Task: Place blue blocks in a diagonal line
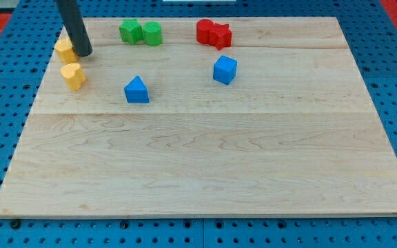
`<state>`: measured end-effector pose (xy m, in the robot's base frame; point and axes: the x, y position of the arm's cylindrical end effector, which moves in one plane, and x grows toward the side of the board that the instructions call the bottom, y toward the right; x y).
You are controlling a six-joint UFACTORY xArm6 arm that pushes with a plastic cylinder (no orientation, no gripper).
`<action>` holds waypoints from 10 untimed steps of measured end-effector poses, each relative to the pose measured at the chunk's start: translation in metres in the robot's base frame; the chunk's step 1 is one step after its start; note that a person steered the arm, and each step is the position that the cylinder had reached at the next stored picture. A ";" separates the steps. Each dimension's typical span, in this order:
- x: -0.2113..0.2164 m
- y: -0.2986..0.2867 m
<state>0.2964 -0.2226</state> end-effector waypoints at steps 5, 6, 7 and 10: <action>0.119 0.100; 0.116 0.132; 0.114 0.156; 0.067 0.291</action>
<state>0.3637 0.0681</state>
